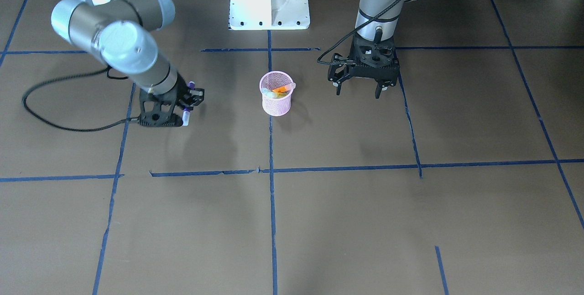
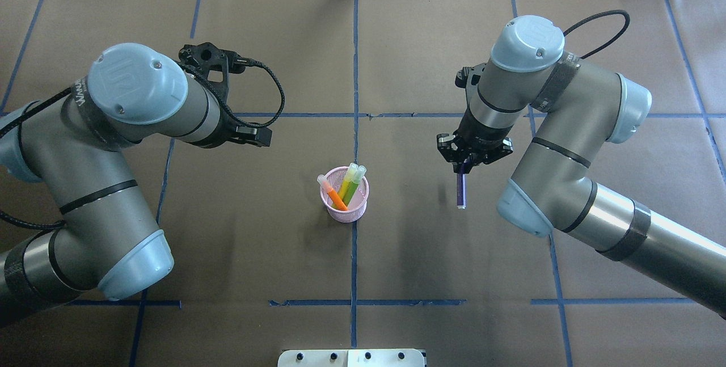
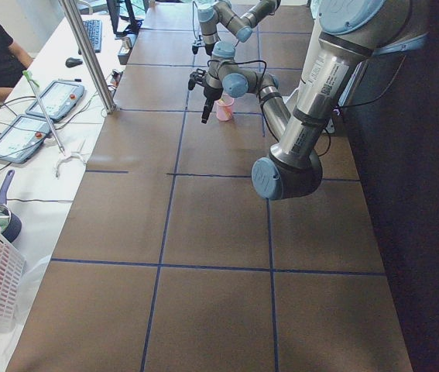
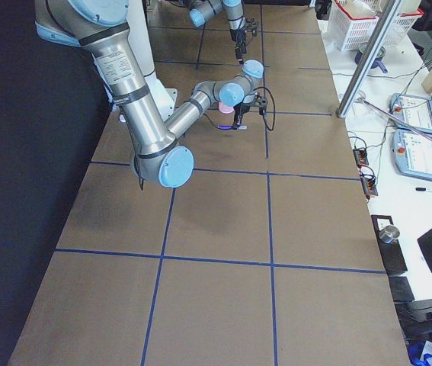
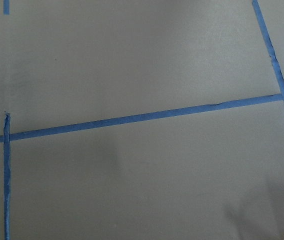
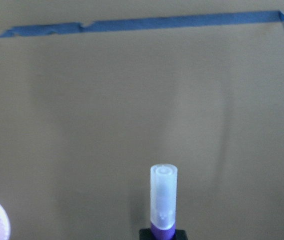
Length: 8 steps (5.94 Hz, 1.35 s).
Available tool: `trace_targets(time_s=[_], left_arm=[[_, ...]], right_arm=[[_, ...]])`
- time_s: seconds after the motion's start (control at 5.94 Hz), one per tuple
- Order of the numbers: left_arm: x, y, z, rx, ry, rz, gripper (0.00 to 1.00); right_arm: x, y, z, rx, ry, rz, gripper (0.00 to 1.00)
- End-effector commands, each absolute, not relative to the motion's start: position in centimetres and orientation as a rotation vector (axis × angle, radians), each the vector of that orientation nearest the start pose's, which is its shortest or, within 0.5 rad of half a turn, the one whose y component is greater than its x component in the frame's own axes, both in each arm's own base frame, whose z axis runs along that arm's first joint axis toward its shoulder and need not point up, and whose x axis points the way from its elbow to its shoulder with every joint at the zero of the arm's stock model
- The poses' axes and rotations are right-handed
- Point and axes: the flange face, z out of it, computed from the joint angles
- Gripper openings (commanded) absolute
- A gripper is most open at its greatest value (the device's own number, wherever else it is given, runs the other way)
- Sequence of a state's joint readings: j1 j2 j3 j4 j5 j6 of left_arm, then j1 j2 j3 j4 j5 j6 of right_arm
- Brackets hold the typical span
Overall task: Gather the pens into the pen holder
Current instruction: 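Carry the purple marker with the right gripper over the cup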
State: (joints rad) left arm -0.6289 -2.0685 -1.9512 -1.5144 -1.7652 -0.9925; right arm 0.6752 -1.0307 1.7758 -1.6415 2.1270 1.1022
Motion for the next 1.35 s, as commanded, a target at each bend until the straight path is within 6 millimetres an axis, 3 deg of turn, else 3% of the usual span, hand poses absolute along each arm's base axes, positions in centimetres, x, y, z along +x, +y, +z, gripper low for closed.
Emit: trace_targets(time_s=[0.0,0.17,0.34,0.5,0.67,0.84,1.01,1.18], left_arm=[[41.2,-44.1,22.8,0.314,0.779,0.032,0.99],[41.2,-44.0,22.7,0.314,0.781,0.033,0.99],[41.2,-44.0,22.7,0.314,0.781,0.033,0.99],[41.1,-44.1,22.7,0.314,0.781,0.032,0.99],[41.2,-44.1,22.7,0.314,0.781,0.033,0.99],[41.2,-44.1,22.8,0.313,0.780,0.033,0.99],[41.3,-44.1,22.8,0.312,0.778,0.033,0.99],[41.3,-44.1,22.9,0.312,0.778,0.033,0.99]], right_arm=[[-44.7,-42.1,16.9,0.126,-0.943,0.058,0.00],[-45.7,-39.9,14.2,0.310,-1.032,0.144,0.00],[-46.4,-39.1,13.2,0.368,-1.050,0.211,0.00],[-48.4,-36.8,11.7,0.501,-1.038,0.272,0.00],[-51.2,-32.8,11.1,0.649,-1.025,0.322,0.00],[-53.1,-30.3,11.7,0.709,-0.999,0.327,0.00],[-54.4,-29.8,12.5,0.746,-0.958,0.320,0.00],[-54.5,-29.8,13.3,0.749,-0.945,0.320,0.00]])
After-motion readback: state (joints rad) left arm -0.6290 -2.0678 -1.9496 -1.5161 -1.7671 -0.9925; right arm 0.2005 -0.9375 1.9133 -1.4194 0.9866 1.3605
